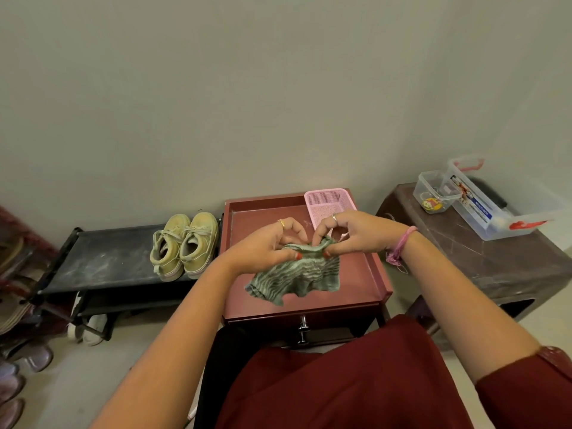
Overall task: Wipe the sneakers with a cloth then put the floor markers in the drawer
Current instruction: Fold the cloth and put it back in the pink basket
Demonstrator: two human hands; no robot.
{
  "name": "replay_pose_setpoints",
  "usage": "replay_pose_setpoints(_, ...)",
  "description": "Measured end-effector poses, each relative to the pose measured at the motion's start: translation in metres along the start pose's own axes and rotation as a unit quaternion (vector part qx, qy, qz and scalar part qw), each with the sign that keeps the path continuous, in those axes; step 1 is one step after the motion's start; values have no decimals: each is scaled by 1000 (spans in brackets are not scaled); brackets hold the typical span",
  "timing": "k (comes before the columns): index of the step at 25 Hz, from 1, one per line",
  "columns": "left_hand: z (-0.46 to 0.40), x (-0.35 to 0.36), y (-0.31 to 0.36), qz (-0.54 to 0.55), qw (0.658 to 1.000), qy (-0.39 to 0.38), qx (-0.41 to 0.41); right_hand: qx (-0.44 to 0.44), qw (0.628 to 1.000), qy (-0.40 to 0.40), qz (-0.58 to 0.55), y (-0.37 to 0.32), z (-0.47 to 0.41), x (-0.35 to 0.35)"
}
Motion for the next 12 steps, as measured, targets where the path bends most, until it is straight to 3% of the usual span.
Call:
replay_pose_setpoints(4,-3,-2,-1,-141,990,-17,16,25,998,47,28,-2,4,-3)
replay_pose_setpoints(12,8,18,-31,-207,978,3,19,-3,997,79,17,2,27,-17)
Point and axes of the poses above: each hand's wrist, its own z-axis away from the middle knuckle, its own x-axis out of the palm, y = z × x, the point moved 1 cm from there along -z, towards the middle knuckle, and after that the axes turned 2 degrees about -z, right-handed, at the moved point
